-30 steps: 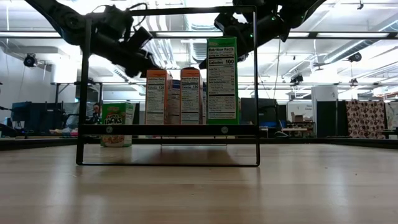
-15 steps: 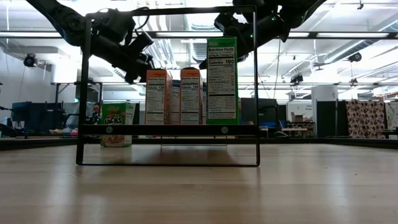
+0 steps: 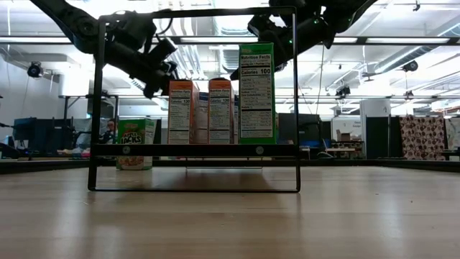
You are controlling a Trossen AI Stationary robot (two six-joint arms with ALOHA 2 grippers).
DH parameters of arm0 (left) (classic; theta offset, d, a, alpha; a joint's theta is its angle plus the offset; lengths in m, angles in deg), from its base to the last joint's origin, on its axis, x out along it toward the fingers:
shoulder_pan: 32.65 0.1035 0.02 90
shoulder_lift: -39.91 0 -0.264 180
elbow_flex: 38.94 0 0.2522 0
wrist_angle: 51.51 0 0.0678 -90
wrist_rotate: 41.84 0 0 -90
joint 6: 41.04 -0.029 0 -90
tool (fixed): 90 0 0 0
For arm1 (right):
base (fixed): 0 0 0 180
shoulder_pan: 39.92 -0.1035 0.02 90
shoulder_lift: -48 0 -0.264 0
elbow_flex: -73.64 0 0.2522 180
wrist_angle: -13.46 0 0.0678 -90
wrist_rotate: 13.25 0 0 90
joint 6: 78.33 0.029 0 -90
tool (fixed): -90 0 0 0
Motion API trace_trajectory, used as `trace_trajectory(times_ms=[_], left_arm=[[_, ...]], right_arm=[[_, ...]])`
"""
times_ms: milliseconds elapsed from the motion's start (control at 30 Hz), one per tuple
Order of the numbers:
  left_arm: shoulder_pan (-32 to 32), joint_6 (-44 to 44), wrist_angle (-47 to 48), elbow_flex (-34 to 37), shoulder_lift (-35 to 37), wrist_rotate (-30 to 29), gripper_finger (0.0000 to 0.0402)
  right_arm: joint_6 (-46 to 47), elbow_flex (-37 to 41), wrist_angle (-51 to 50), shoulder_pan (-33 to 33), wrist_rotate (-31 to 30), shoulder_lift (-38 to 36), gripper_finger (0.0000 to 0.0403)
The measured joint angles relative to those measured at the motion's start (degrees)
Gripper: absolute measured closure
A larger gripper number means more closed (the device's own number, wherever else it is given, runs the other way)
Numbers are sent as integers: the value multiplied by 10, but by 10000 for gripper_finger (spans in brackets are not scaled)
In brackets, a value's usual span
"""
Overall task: Stack cereal on shelf
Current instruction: Put the blue cereal box on the shelf aligned with the other blue cereal boxes
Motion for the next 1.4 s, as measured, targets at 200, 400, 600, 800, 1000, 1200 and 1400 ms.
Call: trace_trajectory(times_ms=[200, 400, 600, 800, 1000, 1200, 1400], left_arm=[[0, 13, 3, 0, 0, 28, 401], [0, 30, 16, -6, 8, 28, 401], [0, 31, 100, -32, 39, 28, 401], [0, 24, 166, -34, 64, 27, 401], [0, 24, 197, -31, 69, 26, 401], [2, 24, 195, -25, 48, 26, 401], [4, 24, 163, -24, 12, 26, 401]], right_arm=[[-1, 0, 0, 0, 0, 0, 394], [-2, 0, 0, 0, 0, 0, 394], [-2, 0, 0, 0, 0, 0, 394], [-2, 0, 0, 0, 0, 0, 394], [-2, 0, 0, 0, 0, 0, 394], [-2, 0, 0, 0, 0, 0, 394], [-2, 0, 0, 0, 0, 0, 394]])
